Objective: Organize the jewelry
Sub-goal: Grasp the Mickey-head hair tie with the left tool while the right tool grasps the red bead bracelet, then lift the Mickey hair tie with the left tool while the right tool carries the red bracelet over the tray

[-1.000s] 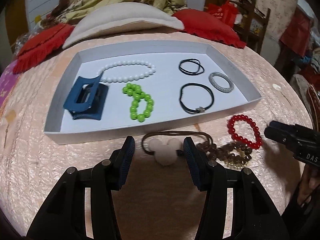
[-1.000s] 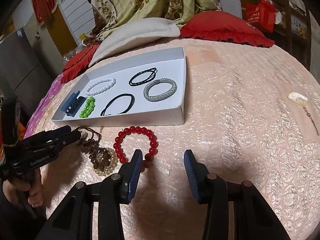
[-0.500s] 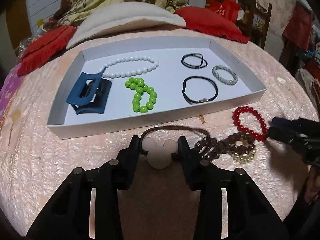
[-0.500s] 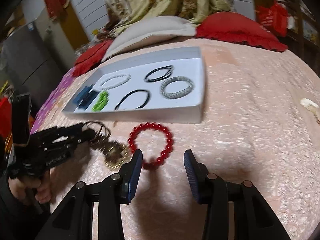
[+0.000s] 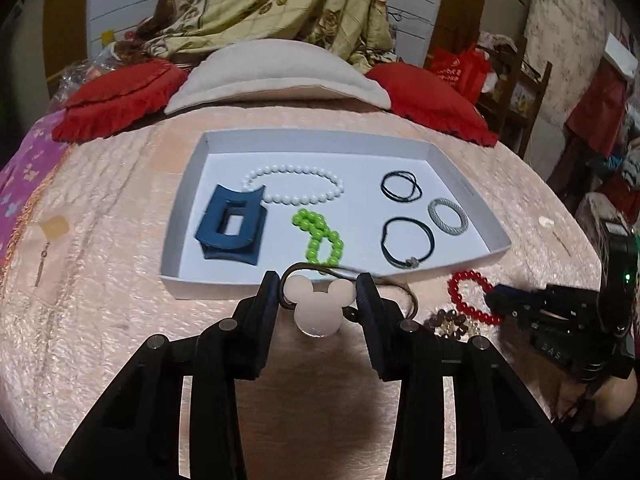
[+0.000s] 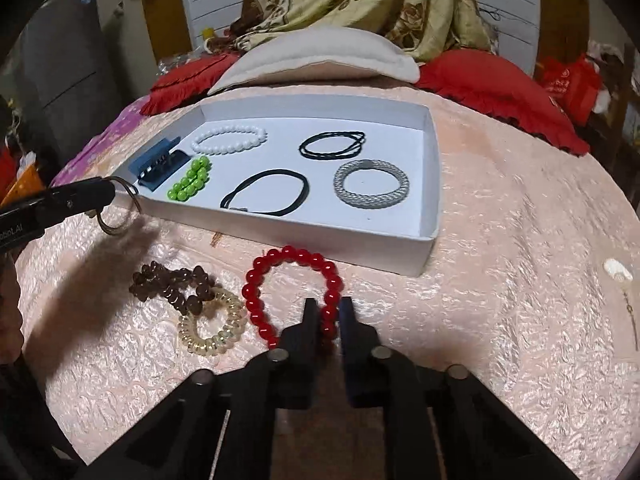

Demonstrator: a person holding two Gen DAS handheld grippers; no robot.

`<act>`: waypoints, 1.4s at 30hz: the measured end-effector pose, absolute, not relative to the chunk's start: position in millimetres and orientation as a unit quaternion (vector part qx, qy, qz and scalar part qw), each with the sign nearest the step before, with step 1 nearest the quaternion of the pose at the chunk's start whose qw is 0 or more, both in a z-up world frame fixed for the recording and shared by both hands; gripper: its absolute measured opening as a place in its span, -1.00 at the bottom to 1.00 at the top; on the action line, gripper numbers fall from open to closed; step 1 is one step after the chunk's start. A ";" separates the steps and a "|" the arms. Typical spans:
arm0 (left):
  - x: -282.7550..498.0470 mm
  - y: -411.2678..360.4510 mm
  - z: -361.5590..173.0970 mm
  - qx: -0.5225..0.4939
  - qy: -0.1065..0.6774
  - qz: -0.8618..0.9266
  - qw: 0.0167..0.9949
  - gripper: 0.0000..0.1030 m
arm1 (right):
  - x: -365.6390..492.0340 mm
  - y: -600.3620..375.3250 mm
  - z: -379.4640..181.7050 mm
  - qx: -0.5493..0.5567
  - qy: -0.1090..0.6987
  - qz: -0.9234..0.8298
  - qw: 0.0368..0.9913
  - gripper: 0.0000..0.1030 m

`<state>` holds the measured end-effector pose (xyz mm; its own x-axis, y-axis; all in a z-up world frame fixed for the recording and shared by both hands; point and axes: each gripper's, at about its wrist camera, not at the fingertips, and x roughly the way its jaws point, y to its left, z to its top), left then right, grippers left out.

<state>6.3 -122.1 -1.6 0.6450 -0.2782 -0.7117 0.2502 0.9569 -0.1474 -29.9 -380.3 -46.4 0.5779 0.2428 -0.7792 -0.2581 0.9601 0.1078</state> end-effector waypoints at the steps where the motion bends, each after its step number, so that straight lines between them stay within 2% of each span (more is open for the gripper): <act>1: 6.2 -120.3 0.2 -0.019 0.393 -0.145 0.908 -0.27 | -30.5 -383.1 -46.5 -0.003 0.437 0.142 0.888 -0.83; 14: 0.8 -114.0 8.8 -0.022 0.381 -0.137 0.914 -0.27 | -69.6 -379.1 13.6 0.022 0.326 0.188 0.926 -0.83; 42: 4.3 -115.1 6.1 -0.015 0.384 -0.124 0.915 -0.27 | -71.3 -372.0 22.0 0.027 0.313 0.196 0.929 -0.83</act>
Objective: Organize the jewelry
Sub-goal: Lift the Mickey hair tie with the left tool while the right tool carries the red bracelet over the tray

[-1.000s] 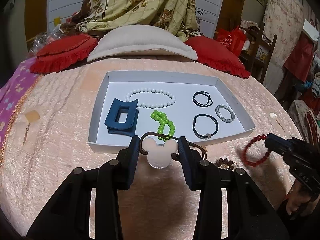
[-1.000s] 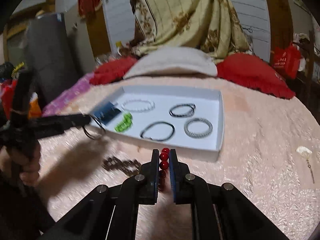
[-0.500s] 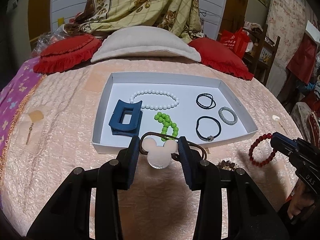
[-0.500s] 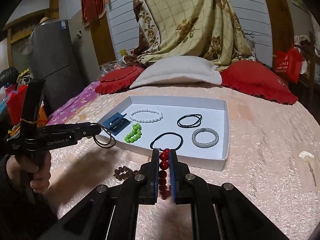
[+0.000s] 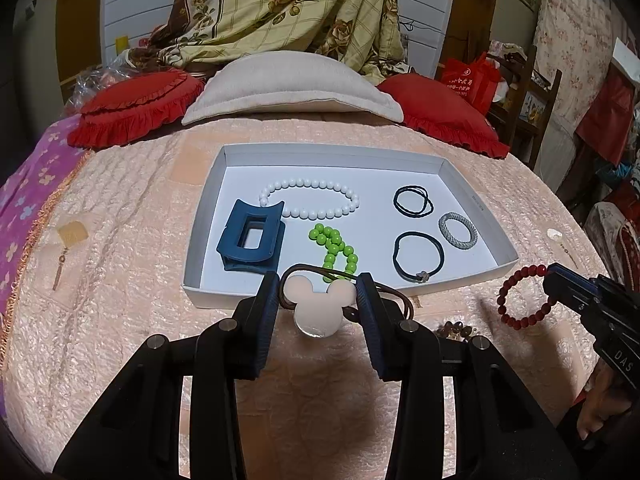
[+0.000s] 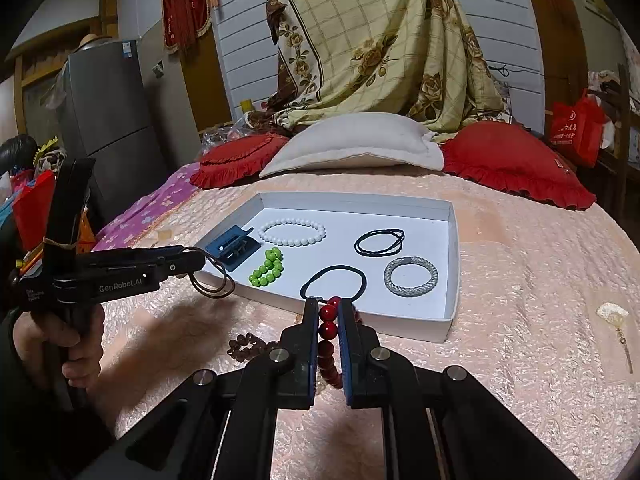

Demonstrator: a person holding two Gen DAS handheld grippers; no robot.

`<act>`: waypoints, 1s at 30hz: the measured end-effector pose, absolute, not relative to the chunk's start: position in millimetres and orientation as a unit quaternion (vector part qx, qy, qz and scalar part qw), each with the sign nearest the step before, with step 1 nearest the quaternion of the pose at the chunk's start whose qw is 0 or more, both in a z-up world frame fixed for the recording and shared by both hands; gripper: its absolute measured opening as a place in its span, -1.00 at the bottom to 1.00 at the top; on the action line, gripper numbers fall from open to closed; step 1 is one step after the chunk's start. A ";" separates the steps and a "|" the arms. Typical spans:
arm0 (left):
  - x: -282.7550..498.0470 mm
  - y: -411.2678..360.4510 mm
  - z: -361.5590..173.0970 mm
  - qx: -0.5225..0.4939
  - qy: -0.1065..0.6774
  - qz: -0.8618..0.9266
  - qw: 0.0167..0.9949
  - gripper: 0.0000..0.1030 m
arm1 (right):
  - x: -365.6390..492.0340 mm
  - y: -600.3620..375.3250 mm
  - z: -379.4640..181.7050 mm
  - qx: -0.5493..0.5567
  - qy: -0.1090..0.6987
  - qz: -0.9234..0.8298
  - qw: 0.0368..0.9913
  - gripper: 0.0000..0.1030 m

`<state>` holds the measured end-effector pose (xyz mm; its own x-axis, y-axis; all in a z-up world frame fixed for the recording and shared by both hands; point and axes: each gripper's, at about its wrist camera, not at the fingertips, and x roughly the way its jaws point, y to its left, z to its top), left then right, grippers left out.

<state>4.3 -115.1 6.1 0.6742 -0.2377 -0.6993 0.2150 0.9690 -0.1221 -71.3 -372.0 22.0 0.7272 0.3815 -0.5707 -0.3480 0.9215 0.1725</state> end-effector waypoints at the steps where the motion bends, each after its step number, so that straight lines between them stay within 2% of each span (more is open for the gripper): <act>1: 4.2 -115.1 6.2 -0.015 0.384 -0.123 0.915 -0.27 | -71.3 -371.6 22.0 0.027 0.313 0.196 0.929 -0.83; 18: 18.0 -111.9 18.7 -0.032 0.377 -0.125 0.917 -0.27 | -52.8 -372.9 40.2 0.041 0.301 0.204 0.931 -0.83; 25: 55.9 -126.4 33.4 -0.040 0.372 -0.144 0.916 -0.27 | -18.1 -370.9 58.5 0.048 0.299 0.205 0.931 -0.83; 30: 93.0 -142.7 15.1 -0.029 0.386 -0.138 0.912 -0.27 | 20.6 -370.0 51.2 0.067 0.323 0.197 0.923 -0.83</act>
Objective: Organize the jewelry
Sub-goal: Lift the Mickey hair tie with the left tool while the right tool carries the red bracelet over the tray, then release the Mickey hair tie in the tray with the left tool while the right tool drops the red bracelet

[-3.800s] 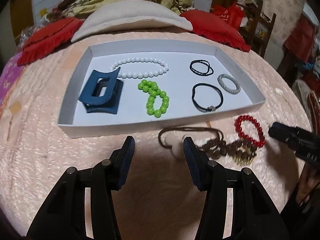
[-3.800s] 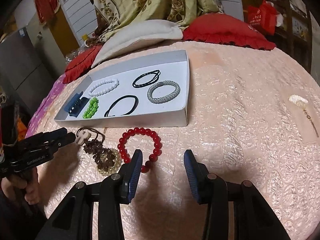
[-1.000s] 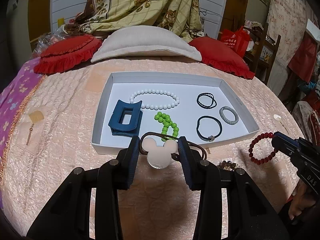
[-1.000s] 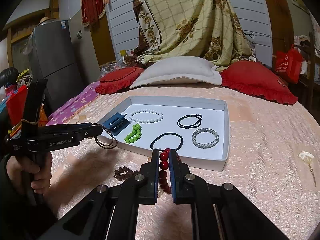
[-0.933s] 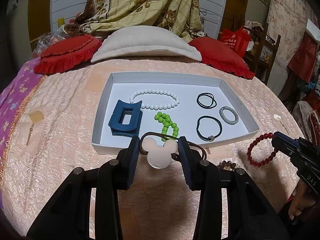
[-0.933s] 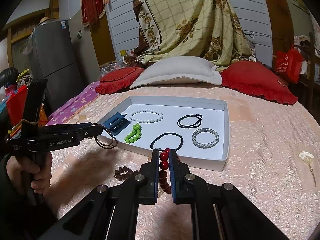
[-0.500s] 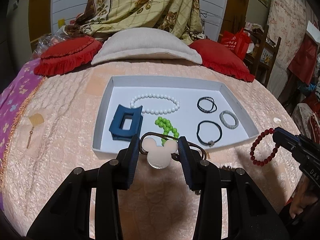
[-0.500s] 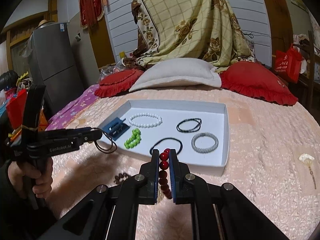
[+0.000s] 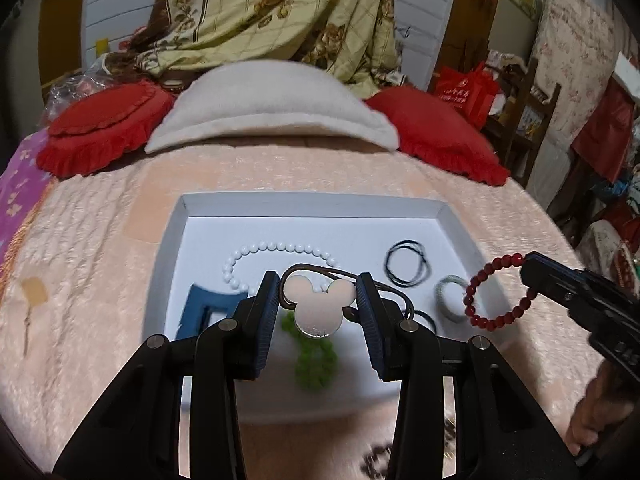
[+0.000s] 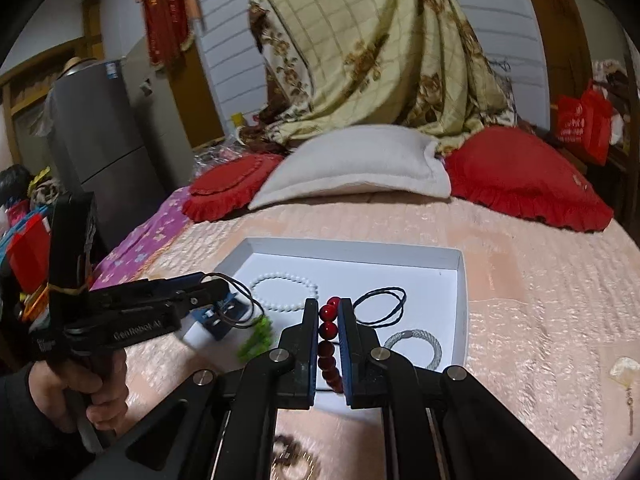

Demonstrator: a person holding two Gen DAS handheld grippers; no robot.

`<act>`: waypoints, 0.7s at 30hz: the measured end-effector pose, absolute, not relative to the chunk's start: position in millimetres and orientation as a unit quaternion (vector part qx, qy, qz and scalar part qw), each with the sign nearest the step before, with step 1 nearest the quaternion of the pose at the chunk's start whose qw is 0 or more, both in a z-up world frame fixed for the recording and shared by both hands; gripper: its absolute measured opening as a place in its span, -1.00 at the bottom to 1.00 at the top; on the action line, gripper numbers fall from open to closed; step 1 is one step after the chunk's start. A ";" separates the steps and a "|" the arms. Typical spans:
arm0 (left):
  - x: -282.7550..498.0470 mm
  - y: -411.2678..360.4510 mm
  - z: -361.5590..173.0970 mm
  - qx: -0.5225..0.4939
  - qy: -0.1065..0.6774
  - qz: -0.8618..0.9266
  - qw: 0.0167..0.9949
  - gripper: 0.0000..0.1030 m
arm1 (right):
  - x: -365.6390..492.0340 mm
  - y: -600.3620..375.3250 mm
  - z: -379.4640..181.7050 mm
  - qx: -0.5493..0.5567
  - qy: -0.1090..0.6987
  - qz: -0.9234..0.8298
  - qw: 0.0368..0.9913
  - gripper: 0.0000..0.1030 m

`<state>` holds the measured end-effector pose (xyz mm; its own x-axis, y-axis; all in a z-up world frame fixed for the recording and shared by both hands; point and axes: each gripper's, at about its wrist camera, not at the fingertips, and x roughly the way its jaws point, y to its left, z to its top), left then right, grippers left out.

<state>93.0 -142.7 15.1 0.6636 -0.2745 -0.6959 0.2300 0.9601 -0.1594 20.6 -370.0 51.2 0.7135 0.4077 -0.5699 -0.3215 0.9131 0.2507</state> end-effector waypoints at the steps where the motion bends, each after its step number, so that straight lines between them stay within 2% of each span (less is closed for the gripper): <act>1: 101.9 -143.3 7.3 -0.032 0.395 -0.133 0.909 -0.27 | 29.6 -369.5 46.7 0.077 0.330 0.198 0.920 -0.83; 13: 122.0 -147.4 -27.1 -0.015 0.429 -0.109 0.897 -0.27 | 94.7 -335.6 28.2 0.142 0.349 0.212 0.902 -0.83; 18: 120.0 -154.2 -31.5 0.005 0.428 -0.111 0.897 -0.26 | 113.9 -346.4 -9.1 0.143 0.408 0.155 0.888 -0.83; 21: 119.9 -154.0 -32.0 0.005 0.429 -0.112 0.896 -0.26 | 113.6 -354.5 -15.2 0.146 0.414 0.144 0.887 -0.83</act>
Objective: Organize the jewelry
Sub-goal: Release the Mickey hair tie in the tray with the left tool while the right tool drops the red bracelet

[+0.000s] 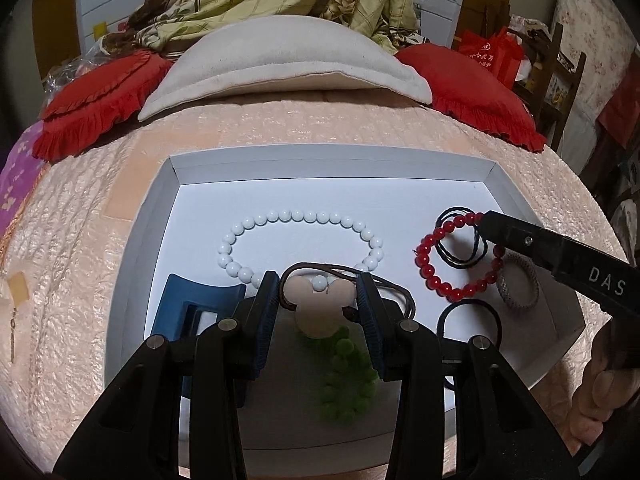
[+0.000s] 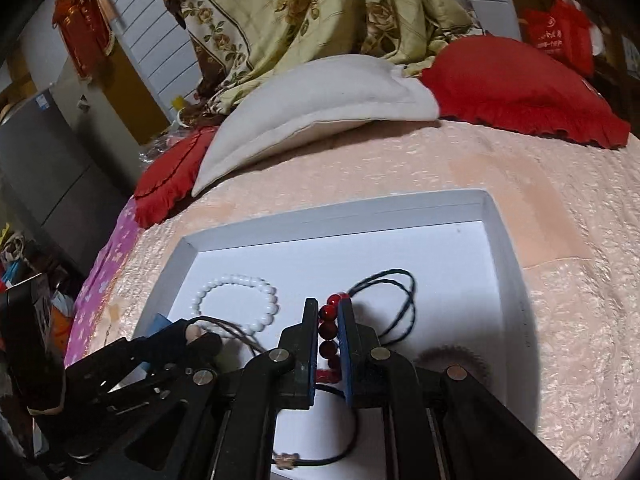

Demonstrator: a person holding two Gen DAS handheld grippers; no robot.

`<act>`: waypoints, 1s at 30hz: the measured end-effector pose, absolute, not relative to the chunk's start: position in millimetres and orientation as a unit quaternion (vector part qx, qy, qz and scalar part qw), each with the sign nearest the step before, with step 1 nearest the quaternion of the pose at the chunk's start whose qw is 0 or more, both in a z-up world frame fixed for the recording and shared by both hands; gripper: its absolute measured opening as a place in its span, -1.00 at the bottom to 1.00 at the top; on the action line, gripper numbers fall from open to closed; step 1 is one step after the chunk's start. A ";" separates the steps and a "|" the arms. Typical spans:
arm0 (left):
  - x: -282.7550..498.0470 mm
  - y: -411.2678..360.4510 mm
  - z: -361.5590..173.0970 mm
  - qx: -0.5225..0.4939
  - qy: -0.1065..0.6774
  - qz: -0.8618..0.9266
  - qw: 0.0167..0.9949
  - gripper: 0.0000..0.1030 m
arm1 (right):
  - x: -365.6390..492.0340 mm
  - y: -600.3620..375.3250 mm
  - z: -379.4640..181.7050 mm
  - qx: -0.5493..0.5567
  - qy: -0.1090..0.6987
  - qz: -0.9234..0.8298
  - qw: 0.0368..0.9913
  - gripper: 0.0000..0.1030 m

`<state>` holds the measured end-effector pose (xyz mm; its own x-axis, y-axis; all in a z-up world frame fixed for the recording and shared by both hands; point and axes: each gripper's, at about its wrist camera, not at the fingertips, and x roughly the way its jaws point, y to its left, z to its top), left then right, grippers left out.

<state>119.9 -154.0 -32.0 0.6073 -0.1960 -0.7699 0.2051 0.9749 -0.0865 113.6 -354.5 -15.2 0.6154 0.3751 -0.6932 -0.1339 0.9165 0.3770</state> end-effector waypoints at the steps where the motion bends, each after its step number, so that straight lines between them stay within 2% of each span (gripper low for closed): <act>1: 119.6 -153.8 -31.8 0.005 0.428 -0.111 0.897 -0.26 | 113.7 -356.0 -15.6 0.145 0.415 0.144 0.886 -0.83; 7: 116.6 -156.7 -32.2 0.016 0.429 -0.111 0.896 -0.22 | 115.1 -357.6 -23.4 0.149 0.436 0.139 0.877 -0.79; 11: 115.0 -157.0 -31.5 0.013 0.430 -0.117 0.895 -0.05 | 110.2 -360.5 -22.9 0.144 0.436 0.131 0.879 -0.62; 15: 110.5 -154.7 -28.0 0.012 0.423 -0.115 0.899 0.13 | 102.8 -361.8 -15.6 0.132 0.426 0.134 0.885 -0.62; 30: 46.0 -127.3 6.6 -0.007 0.388 -0.136 0.911 0.14 | 27.3 -366.0 4.8 0.082 0.398 0.139 0.903 -0.61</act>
<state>46.0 -127.3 6.6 0.6617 -0.2535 -0.7056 0.2432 0.9628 -0.1178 27.3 -366.0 4.8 0.6440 0.3174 -0.6961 -0.1863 0.9475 0.2598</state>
